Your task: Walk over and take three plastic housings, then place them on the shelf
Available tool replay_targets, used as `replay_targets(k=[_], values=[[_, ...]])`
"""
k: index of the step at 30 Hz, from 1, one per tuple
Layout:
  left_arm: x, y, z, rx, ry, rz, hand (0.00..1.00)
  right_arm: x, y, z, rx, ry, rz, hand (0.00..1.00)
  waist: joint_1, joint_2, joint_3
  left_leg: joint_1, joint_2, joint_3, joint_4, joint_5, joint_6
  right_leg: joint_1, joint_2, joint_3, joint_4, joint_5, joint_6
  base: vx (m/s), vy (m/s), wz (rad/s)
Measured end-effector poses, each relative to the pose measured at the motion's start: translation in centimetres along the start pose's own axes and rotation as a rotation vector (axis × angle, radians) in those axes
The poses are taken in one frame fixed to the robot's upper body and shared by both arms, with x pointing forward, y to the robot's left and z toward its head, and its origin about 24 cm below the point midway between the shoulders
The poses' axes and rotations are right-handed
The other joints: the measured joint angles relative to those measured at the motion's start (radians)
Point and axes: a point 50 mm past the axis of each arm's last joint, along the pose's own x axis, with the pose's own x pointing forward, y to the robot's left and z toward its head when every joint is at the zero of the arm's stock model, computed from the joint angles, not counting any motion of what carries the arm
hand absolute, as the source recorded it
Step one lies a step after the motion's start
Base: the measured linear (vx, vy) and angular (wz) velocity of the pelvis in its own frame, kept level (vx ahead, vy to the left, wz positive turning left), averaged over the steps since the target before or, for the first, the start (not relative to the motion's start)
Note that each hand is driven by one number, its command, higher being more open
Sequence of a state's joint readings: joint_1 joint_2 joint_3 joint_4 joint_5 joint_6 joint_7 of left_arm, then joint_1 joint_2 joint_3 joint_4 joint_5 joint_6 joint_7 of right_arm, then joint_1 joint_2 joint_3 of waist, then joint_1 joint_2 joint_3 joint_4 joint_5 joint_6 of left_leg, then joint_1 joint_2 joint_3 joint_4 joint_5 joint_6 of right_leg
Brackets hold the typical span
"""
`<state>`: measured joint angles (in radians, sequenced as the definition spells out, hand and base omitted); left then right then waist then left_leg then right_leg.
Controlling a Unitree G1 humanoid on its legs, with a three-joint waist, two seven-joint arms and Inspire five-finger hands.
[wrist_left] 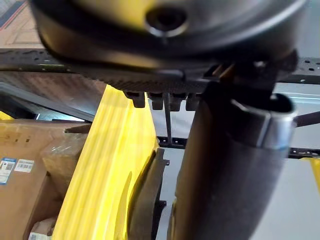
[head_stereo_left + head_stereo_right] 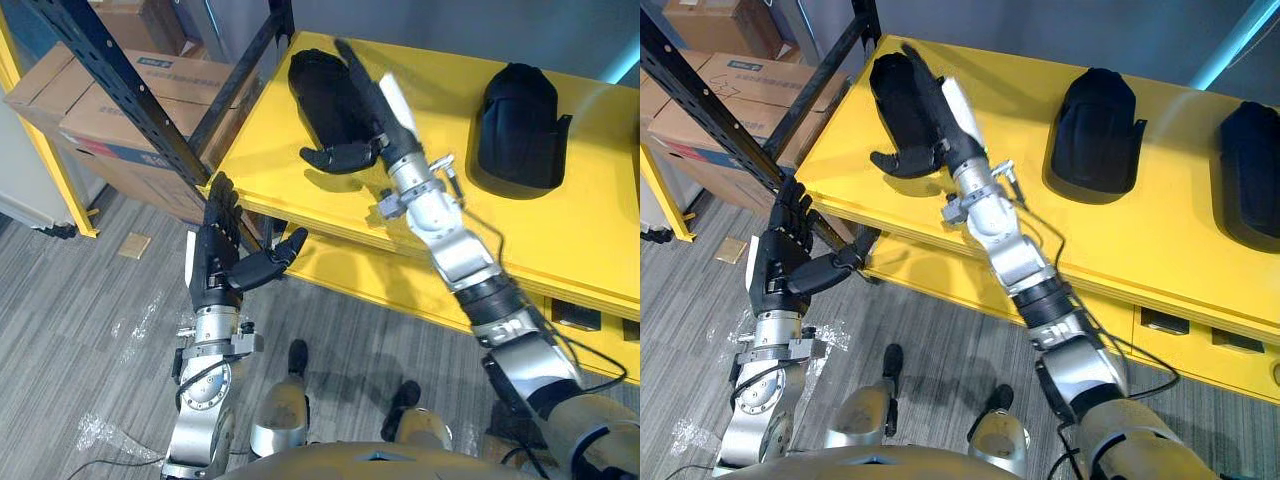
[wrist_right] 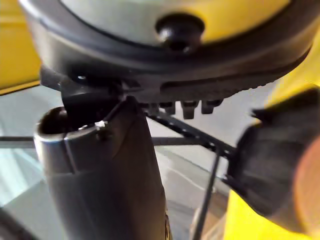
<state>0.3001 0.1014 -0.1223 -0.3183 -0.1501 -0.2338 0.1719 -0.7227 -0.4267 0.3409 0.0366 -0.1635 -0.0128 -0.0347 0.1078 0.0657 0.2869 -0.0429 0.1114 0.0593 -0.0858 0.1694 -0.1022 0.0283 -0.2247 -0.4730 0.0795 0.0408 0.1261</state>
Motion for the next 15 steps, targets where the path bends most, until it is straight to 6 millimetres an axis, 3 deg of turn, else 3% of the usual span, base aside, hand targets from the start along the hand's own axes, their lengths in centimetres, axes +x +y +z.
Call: replay_targets(k=[3, 7, 15], values=[[-0.4, 0.2, -0.3, 0.024, 0.028, -0.034, 1.0, -0.4, -1.8, 0.0, -0.144, -0.007, 0.086, 1.0, -0.007, -0.018, -0.034, 0.001, 0.003, 0.0, -0.002, -0.002, -0.003, 0.009, 0.006, -0.003, -0.014, 0.004, 0.0, 0.0, -0.022, 0.01], [-0.6, 0.5, -0.7, 0.055, 0.065, -0.076, 1.0, -1.8, -4.4, -1.6, -0.332, 0.076, 0.237, 1.0, -0.006, -0.043, -0.062, 0.01, 0.006, -0.001, -0.003, -0.005, -0.005, 0.028, 0.014, -0.008, -0.033, 0.011, 0.002, -0.02, -0.028, 0.01], [-1.2, 1.2, -1.1, 0.102, 0.108, -0.12, 1.0, -2.5, -5.6, -2.0, -0.43, 0.125, 0.429, 1.0, 0.005, -0.065, -0.076, 0.015, 0.012, 0.007, -0.003, -0.013, -0.008, 0.036, 0.023, -0.006, -0.051, 0.021, -0.001, -0.02, -0.016, -0.02]])
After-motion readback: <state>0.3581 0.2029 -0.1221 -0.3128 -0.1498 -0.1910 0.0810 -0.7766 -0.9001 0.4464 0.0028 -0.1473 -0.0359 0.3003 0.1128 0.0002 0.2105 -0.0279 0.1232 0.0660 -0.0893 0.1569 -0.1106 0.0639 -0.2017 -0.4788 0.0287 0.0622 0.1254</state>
